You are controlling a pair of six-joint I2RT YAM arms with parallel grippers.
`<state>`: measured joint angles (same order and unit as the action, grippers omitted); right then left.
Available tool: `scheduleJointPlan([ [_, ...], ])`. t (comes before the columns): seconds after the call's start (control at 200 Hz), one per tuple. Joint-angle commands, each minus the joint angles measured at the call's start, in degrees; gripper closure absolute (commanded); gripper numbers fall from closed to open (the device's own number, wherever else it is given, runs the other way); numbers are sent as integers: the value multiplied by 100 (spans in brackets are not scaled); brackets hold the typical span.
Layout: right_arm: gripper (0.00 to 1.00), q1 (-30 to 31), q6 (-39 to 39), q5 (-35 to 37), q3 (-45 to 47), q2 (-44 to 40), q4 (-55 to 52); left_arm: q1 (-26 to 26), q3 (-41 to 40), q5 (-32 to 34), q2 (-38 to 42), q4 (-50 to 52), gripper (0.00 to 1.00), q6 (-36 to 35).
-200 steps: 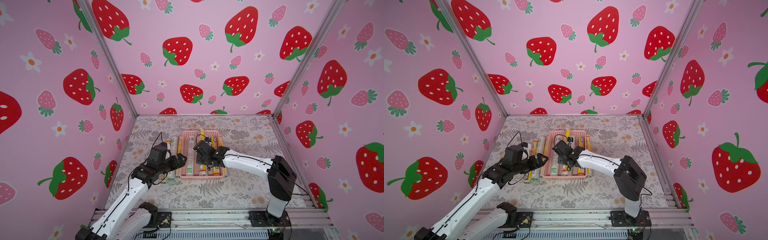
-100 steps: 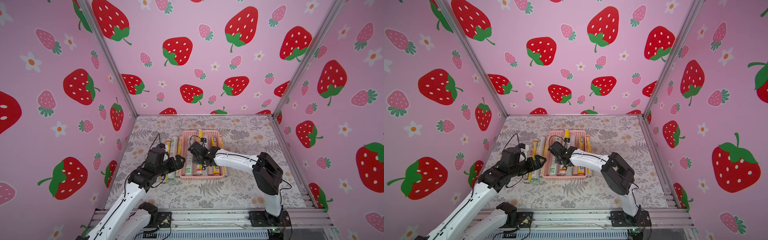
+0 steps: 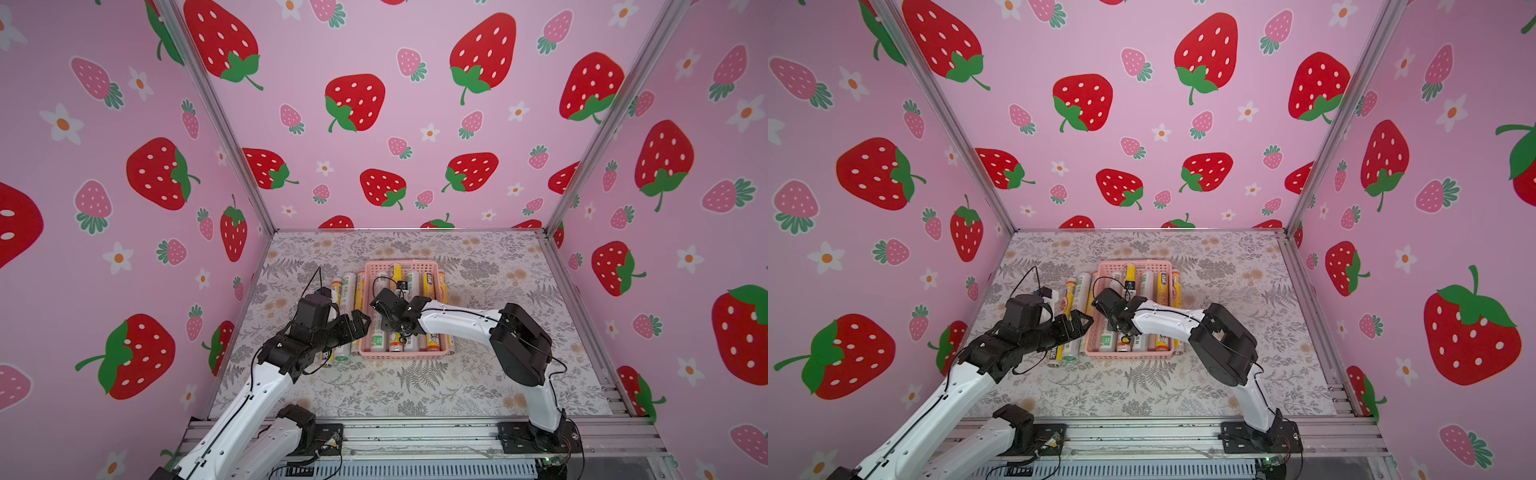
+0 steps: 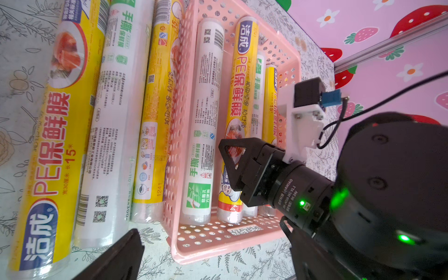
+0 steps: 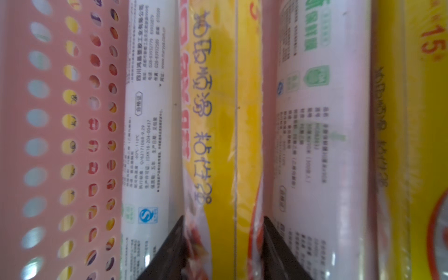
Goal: Put the plastic wrap into the basket
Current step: Place the plastic wrap in the basket, then pick up the plastic wrap from the center of the board.
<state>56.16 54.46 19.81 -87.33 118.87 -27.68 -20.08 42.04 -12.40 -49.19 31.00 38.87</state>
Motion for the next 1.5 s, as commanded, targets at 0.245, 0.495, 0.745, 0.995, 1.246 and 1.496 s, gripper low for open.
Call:
scheduleJointPlan([
  [0.245, 44, 44, 114, 9, -26, -15, -73, 31, -58, 387, 159, 167, 1, 27],
  [0.495, 41, 53, -192, 48, 81, -467, 52, 39, 189, 1283, 234, 1009, 0, -31],
  [0.745, 41, 36, -783, 479, 474, -1464, 53, 39, 24, 752, 265, 756, 2, -149],
  [0.995, 36, -391, -1237, 593, 1593, -2760, 72, 19, -32, 302, 99, 640, 3, -127],
  [1.246, 35, -1383, -1552, -277, 3119, -3899, 373, -188, -229, 279, -41, 275, 3, 144],
  [1.496, 33, -2402, -1804, -1694, 4081, -4101, 1153, -573, -190, 415, -574, -15, 3, 300],
])
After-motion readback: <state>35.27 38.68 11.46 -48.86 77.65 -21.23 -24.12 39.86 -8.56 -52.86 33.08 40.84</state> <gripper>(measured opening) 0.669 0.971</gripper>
